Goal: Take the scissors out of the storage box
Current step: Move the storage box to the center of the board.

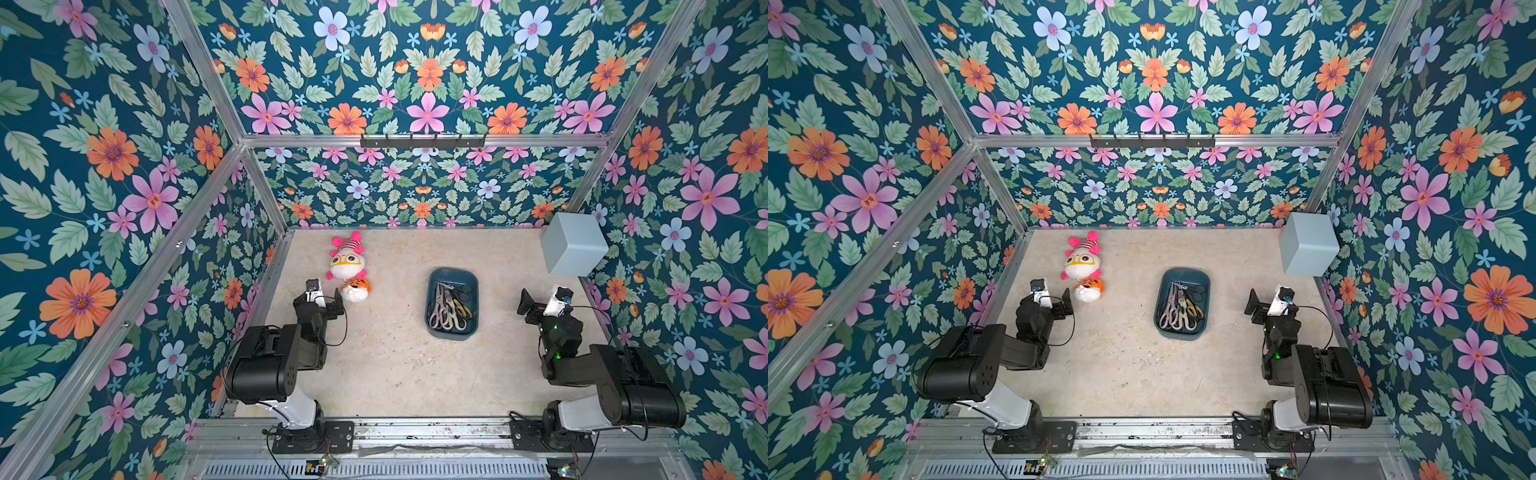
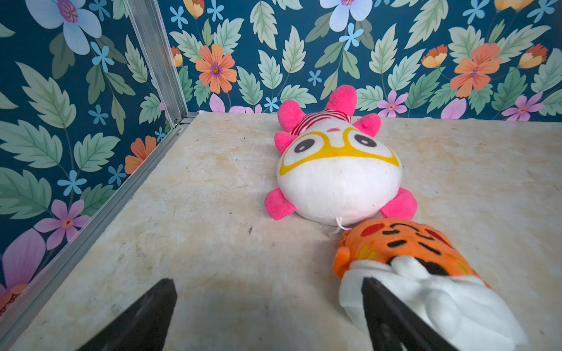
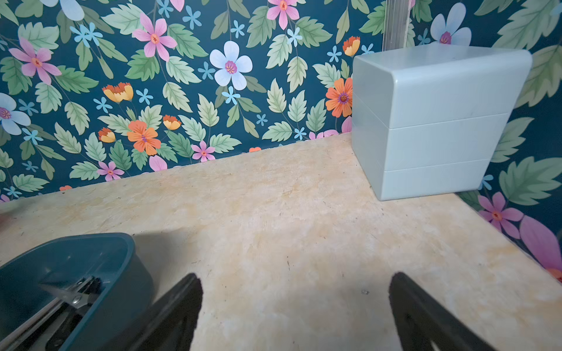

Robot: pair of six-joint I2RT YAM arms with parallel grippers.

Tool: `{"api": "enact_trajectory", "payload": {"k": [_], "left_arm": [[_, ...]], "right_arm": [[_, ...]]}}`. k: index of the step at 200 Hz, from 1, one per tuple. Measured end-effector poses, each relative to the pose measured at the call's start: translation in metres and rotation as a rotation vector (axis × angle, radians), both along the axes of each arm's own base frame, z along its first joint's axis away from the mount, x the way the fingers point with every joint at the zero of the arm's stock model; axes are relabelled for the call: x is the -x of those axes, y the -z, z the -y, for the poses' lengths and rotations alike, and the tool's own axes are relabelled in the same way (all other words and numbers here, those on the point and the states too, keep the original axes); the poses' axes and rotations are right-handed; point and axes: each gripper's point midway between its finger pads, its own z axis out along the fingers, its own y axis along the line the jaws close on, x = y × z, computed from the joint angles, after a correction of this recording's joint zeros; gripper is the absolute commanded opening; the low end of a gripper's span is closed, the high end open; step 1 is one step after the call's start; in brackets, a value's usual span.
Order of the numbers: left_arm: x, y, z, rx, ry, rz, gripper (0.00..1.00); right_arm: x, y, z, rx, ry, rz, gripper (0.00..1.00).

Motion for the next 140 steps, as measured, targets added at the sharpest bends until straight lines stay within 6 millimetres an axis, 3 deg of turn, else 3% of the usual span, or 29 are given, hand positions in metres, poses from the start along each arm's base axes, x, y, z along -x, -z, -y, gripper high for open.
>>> {"api": "enact_trajectory", "payload": {"k": [120,140], "left_arm": [[-0.001,-0.002,-0.001,0.001,-0.001,0.005,0.99],[-0.002,-0.003,-0.001,0.000,-0.005,0.004,0.99]], "right_arm": [[-0.001,-0.001,0.002,0.000,0.012,-0.002,0.99],[-0.003,-0.016,0.007,-0.001,0.039,0.027,0.99]]}}
